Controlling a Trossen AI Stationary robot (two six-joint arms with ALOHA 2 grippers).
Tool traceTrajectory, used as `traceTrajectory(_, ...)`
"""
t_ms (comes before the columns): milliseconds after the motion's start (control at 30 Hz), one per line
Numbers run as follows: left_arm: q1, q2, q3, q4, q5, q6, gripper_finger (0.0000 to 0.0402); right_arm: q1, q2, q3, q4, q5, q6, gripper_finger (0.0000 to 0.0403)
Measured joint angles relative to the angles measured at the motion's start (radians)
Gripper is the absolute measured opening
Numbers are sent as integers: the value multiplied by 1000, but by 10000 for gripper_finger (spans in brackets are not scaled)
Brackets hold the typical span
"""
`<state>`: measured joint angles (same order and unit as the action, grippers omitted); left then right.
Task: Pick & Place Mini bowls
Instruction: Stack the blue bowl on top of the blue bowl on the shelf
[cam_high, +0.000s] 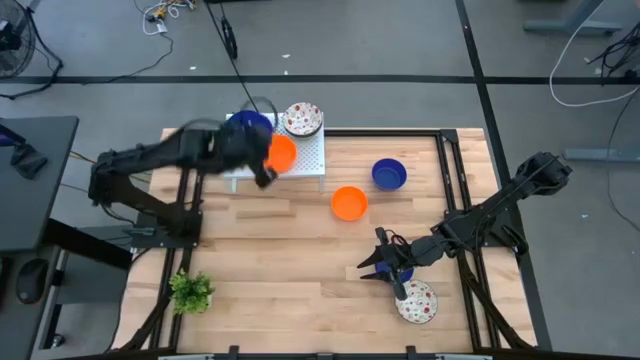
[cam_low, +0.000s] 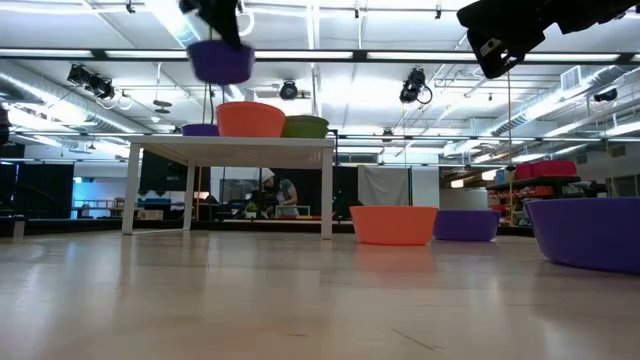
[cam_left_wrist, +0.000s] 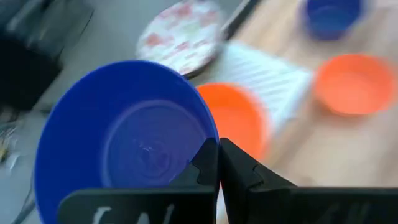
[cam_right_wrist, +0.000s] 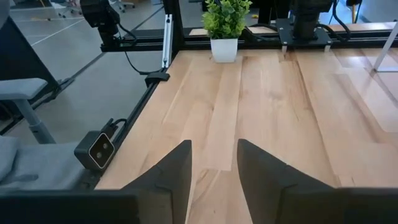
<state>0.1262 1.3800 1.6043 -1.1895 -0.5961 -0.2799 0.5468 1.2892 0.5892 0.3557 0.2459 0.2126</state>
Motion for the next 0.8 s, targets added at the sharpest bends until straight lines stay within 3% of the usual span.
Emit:
traceTrajectory(133, 171, 18, -1, 0, 29, 85, 4, 0, 0, 0, -3, 0, -5, 130)
traceTrajectory(333, 324, 68, -1, 14, 110, 135, 4, 0, 0, 0, -7, 0, -12, 130)
traceTrajectory(533, 409, 82, -84, 124, 195, 136, 5, 0, 0, 0, -7, 0, -12, 130)
traceTrajectory(800, 446, 82, -144, 161, 242, 130, 5, 0, 0, 0, -7, 0, -12, 130)
